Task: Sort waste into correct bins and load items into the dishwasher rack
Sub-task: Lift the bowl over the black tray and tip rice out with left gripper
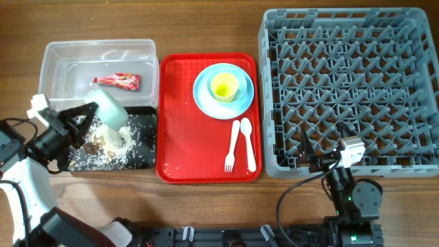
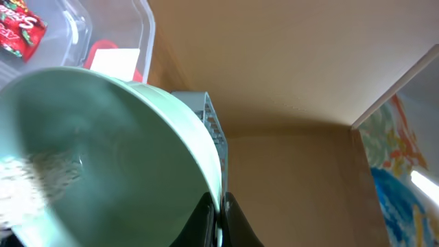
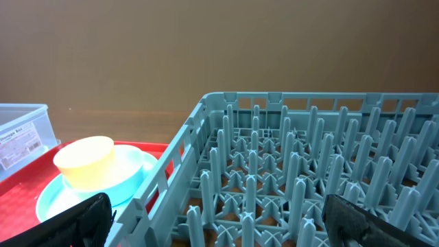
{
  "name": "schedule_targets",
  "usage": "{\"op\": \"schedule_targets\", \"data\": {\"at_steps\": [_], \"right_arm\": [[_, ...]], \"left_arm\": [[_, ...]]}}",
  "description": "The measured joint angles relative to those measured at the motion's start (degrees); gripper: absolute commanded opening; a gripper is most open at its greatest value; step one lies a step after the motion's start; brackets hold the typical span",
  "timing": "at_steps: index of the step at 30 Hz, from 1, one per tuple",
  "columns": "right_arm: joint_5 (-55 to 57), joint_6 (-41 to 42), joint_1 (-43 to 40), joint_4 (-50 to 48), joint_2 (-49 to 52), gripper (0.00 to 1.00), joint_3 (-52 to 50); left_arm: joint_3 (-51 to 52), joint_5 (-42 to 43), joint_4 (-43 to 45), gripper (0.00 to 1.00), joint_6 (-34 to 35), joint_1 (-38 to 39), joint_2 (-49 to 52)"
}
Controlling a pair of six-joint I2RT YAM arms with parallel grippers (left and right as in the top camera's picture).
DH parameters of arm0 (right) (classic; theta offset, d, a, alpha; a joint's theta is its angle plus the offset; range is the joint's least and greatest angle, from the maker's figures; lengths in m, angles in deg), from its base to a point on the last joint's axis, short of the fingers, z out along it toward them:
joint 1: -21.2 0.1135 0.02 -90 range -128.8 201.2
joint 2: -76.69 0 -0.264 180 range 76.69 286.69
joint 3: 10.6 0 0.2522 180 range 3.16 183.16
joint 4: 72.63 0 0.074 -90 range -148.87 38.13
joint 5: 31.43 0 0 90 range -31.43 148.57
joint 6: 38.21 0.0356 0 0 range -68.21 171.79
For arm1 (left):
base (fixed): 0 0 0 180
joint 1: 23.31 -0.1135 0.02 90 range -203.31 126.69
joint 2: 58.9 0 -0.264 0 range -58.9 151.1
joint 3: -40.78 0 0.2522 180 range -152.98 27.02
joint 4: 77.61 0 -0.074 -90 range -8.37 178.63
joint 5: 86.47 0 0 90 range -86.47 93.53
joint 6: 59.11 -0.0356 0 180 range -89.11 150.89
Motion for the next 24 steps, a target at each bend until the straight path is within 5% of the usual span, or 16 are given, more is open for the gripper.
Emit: {"op": "schedule_targets", "data": {"at_steps": [24], "right_arm": [[0.0, 0.0, 0.0, 0.02, 0.0, 1.0, 0.0]], "left_arm": [[0.22, 5.64, 1.97, 0.04, 1.07, -4.9, 0.0]]}}
